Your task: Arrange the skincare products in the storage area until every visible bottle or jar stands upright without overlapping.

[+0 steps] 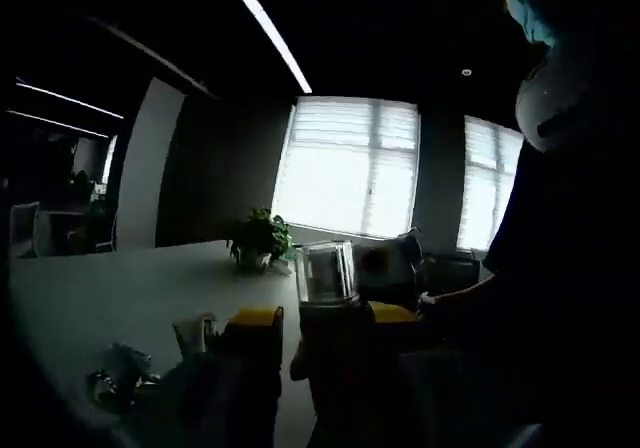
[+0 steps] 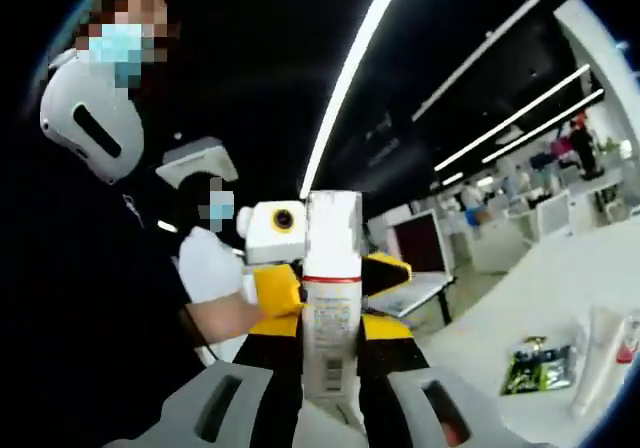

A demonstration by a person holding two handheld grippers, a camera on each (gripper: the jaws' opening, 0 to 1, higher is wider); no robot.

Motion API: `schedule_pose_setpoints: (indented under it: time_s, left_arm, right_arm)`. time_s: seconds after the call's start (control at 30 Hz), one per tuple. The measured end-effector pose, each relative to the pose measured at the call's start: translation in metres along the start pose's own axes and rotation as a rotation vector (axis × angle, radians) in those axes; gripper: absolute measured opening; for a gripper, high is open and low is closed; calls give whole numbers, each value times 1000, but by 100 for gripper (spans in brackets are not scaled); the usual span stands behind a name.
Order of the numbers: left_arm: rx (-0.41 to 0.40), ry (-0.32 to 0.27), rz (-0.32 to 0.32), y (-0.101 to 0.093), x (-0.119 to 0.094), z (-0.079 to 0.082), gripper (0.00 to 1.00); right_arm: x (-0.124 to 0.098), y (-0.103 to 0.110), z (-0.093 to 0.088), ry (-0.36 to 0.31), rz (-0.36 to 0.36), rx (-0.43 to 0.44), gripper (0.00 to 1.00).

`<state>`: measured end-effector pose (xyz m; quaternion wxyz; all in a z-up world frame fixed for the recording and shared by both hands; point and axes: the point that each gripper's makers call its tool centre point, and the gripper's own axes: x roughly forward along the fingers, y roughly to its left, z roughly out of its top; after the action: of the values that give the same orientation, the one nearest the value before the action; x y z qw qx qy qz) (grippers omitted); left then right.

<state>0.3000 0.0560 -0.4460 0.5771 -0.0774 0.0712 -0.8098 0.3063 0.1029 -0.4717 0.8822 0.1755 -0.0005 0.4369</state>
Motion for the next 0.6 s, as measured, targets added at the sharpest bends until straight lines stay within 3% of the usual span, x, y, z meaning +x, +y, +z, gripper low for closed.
schedule_pose_setpoints:
  time_s: [0.07, 0.17, 0.4, 0.6]
  left_arm:
    - [-22, 27, -62, -9, -1, -2, 28]
    - [20, 58, -82, -14, -1, -3, 24]
    - [13, 70, -52, -10, 1, -4, 21]
    - [46, 80, -8, -2, 4, -6, 20]
  right_arm:
    - [3, 4, -2, 32, 30, -25, 12]
    - [6, 5, -4, 71, 54, -57, 12]
    - [6, 0, -3, 91, 52, -90, 13]
    - [3, -11, -6, 121, -5, -80, 14]
